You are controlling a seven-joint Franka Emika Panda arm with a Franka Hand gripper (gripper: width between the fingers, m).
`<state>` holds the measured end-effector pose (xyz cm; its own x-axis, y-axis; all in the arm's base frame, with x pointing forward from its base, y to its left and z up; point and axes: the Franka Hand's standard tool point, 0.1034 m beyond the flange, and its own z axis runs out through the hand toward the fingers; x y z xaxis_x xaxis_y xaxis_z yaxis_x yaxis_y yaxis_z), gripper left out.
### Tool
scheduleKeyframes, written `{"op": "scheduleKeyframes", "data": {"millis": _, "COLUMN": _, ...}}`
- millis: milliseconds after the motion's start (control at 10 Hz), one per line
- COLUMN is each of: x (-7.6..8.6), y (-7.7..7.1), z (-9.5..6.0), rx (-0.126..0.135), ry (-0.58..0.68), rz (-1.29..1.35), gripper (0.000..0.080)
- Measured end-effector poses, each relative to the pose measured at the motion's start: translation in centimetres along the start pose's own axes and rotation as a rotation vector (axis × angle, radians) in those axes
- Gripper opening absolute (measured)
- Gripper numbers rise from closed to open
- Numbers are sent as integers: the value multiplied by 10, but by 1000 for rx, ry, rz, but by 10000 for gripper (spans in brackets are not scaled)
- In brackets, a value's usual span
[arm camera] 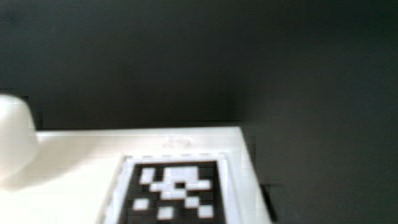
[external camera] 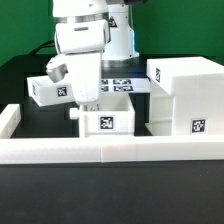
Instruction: Assemble drawer
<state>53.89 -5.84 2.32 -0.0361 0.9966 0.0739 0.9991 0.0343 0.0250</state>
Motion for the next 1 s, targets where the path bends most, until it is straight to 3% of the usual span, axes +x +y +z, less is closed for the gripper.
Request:
{"op": "scheduleKeyframes", "data": {"millis": 600, "x": 28, "y": 4, "z": 7, "rx": 9, "ry": 4, "rz": -47, "gripper": 42}}
{"op": "scheduleKeyframes", "data": {"millis": 800, "x": 15, "y": -4, "z": 10, "rx": 21, "ry": -1, "rz": -36, "gripper": 42}}
{"op": "scheduleKeyframes", "data": {"millis": 1000, "x": 14, "y": -4, "z": 10, "rx": 22, "ry": -1, "rz": -27, "gripper": 42}}
